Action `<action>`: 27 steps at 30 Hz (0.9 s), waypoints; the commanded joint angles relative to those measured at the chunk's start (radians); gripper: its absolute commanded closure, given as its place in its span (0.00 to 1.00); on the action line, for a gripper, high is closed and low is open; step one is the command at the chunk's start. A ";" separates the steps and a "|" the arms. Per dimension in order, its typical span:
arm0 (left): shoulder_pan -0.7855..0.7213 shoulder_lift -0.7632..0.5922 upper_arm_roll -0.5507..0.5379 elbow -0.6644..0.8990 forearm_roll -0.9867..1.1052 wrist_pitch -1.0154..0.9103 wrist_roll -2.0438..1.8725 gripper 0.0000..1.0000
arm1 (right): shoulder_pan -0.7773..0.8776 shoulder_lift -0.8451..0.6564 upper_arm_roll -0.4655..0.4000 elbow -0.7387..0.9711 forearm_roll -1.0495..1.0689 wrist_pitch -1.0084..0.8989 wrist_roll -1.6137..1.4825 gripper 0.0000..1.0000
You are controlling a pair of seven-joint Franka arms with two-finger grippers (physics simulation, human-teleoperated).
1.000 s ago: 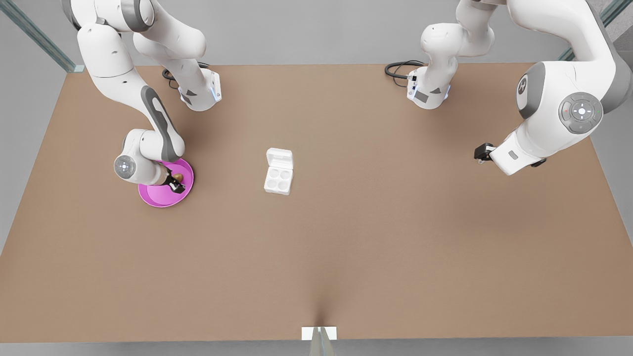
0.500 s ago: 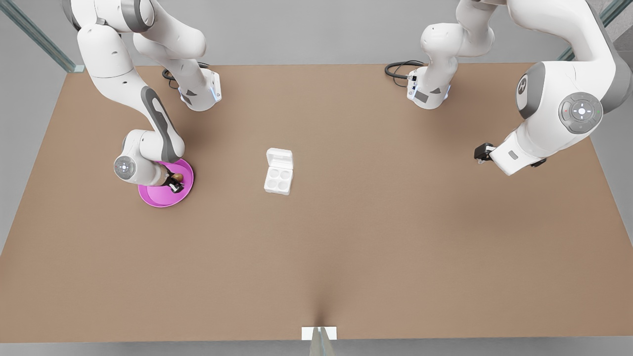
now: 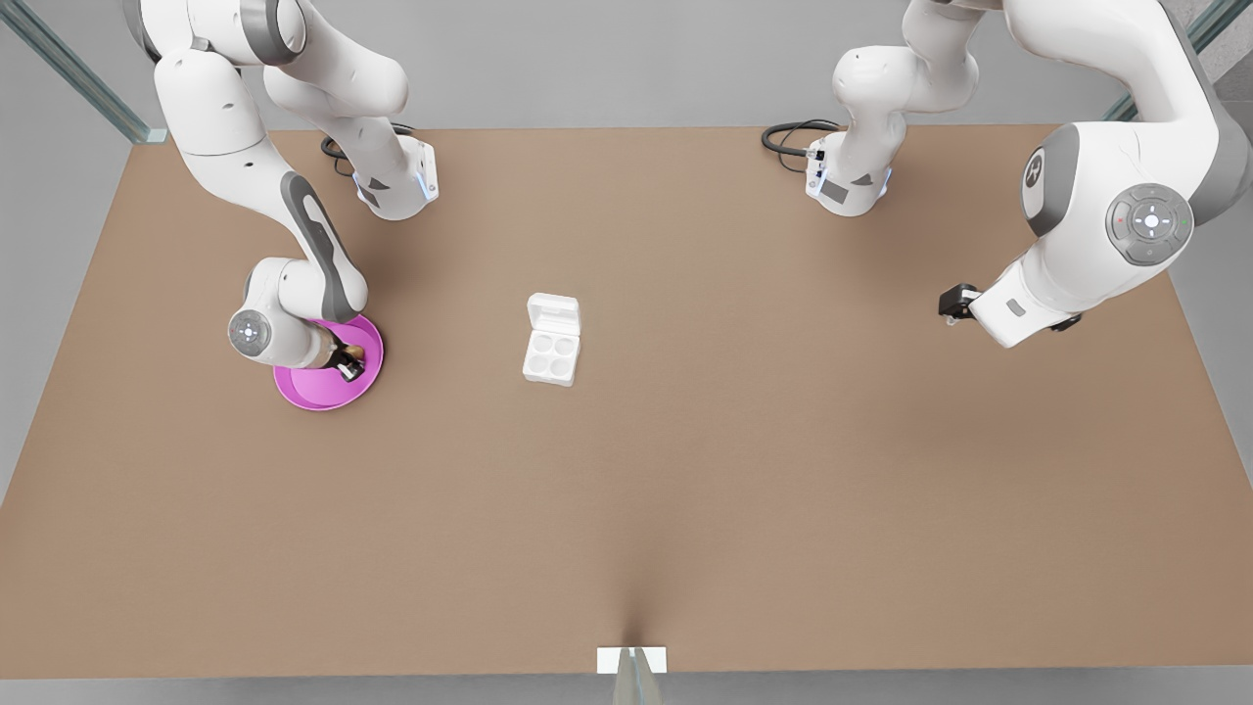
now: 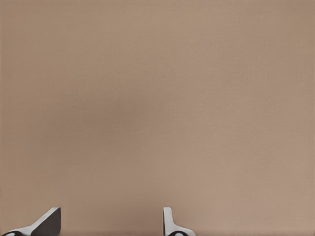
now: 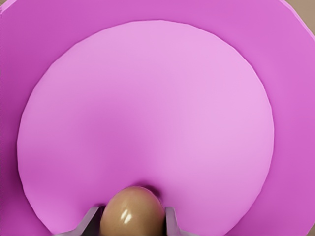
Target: Pack egg into the box and close the box lid
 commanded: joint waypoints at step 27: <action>-0.001 0.002 0.000 0.000 0.000 0.003 -0.001 0.00 | 0.000 -0.073 0.002 0.050 0.005 -0.009 -0.147 0.42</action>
